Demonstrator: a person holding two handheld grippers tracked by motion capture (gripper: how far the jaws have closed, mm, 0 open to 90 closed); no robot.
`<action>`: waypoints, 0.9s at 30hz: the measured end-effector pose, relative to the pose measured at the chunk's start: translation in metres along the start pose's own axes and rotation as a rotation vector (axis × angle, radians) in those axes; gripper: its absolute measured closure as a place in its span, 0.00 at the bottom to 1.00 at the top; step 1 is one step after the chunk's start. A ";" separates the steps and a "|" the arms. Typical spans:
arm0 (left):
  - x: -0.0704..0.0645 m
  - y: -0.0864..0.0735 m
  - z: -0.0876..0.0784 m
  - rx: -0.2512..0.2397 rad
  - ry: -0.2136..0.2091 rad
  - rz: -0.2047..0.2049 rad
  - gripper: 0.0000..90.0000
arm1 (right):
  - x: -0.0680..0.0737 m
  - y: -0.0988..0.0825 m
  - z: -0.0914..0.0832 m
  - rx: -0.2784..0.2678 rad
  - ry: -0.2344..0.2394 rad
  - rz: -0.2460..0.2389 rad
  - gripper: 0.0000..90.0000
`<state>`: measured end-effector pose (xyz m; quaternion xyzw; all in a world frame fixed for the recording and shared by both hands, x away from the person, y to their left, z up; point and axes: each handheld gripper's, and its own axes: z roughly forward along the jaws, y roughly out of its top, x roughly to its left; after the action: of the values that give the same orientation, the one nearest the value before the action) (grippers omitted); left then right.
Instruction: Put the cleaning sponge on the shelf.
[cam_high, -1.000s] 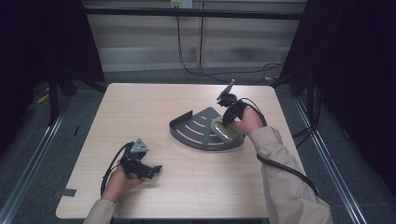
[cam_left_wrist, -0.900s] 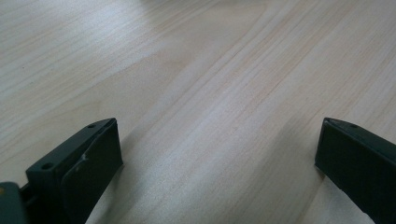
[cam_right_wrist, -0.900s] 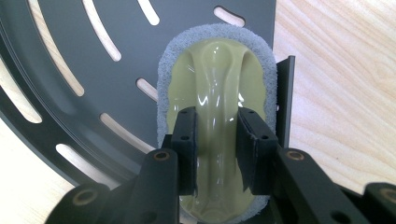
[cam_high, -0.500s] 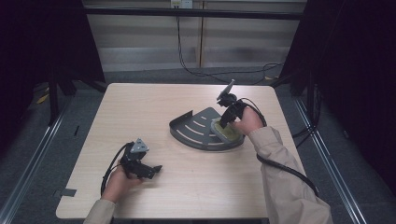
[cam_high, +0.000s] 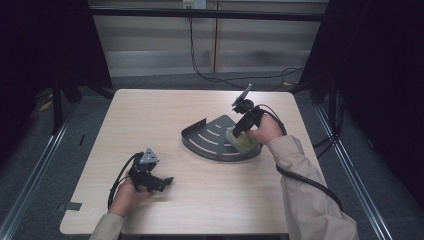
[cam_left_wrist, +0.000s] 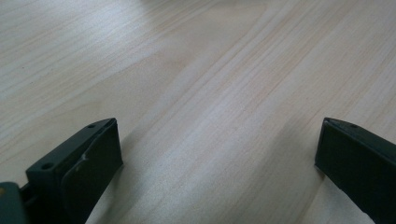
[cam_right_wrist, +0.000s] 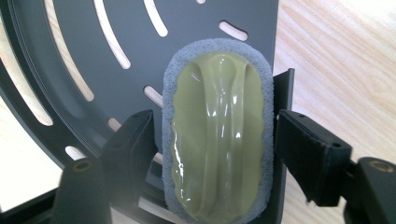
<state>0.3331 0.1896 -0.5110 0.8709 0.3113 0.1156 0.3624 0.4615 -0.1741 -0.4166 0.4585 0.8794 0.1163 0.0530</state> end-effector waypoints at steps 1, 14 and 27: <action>0.000 0.000 0.000 0.000 0.000 0.001 0.00 | 0.000 0.000 0.000 -0.001 -0.002 0.001 0.30; 0.000 0.000 0.000 0.003 0.001 -0.001 0.00 | -0.003 -0.007 -0.008 -0.022 0.000 0.000 0.17; 0.000 0.000 0.000 0.004 0.001 0.000 0.00 | 0.005 -0.015 -0.016 -0.039 0.004 -0.034 0.17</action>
<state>0.3330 0.1899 -0.5109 0.8716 0.3115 0.1155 0.3604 0.4440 -0.1807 -0.4047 0.4423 0.8847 0.1334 0.0623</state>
